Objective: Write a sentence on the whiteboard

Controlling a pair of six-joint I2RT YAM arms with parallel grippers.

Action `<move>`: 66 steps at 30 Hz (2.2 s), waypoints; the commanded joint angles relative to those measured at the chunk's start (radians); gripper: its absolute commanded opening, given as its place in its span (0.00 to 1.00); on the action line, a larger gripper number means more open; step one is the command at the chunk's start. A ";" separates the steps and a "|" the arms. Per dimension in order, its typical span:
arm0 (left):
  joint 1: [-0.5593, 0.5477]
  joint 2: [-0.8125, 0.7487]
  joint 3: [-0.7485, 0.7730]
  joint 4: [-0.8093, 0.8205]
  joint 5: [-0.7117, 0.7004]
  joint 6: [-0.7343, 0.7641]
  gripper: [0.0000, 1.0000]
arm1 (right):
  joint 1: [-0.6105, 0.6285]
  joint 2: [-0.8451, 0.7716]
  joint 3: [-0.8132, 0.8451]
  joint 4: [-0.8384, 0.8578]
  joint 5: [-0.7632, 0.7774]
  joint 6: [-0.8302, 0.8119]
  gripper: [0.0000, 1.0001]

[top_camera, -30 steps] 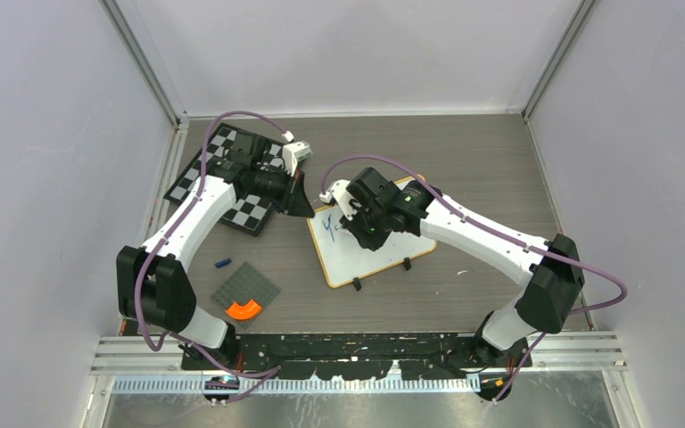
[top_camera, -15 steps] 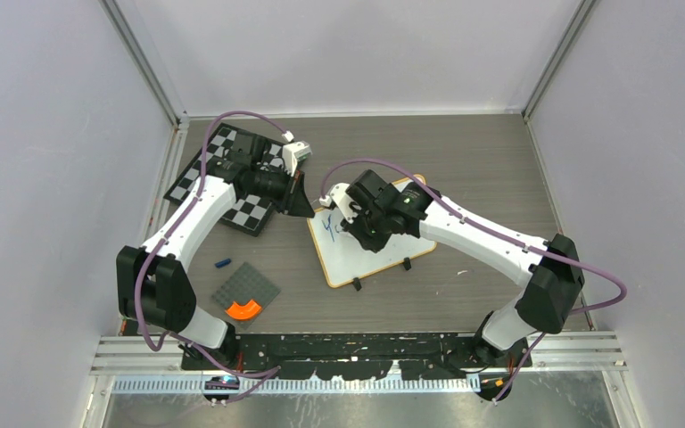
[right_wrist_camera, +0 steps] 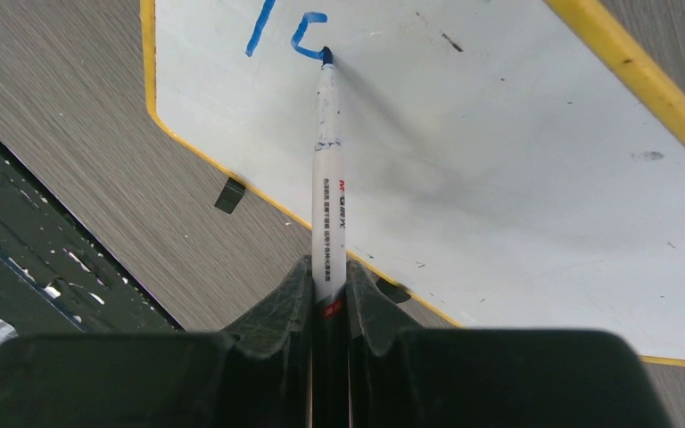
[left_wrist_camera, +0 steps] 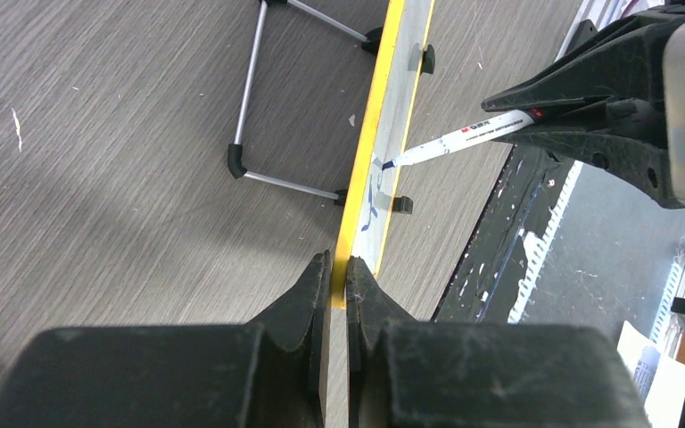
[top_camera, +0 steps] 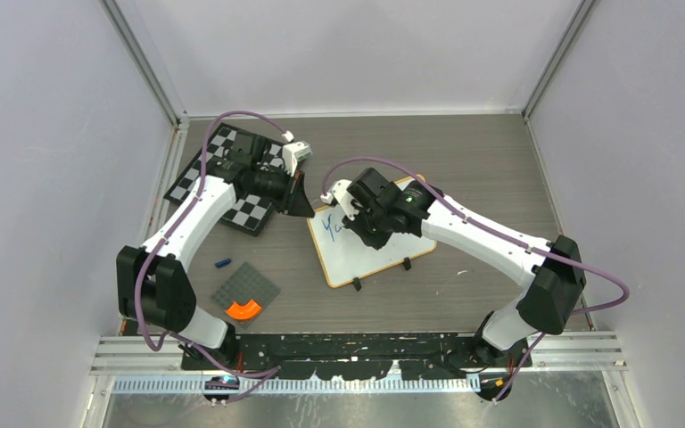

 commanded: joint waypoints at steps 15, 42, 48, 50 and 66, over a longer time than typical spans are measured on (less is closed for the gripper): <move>-0.001 -0.009 -0.011 0.015 -0.009 0.001 0.00 | -0.005 0.026 0.074 0.020 -0.001 0.007 0.00; -0.001 -0.012 -0.009 0.009 -0.012 0.003 0.00 | -0.031 -0.014 0.056 0.027 -0.026 0.003 0.00; -0.001 -0.006 -0.006 0.009 -0.009 0.001 0.00 | -0.045 -0.021 0.043 0.011 -0.018 0.000 0.00; -0.002 -0.005 -0.004 0.011 -0.009 0.001 0.00 | -0.045 -0.024 0.032 0.006 -0.022 0.002 0.00; -0.002 -0.008 -0.007 0.011 -0.010 0.000 0.00 | -0.032 -0.033 -0.029 -0.016 -0.060 0.013 0.00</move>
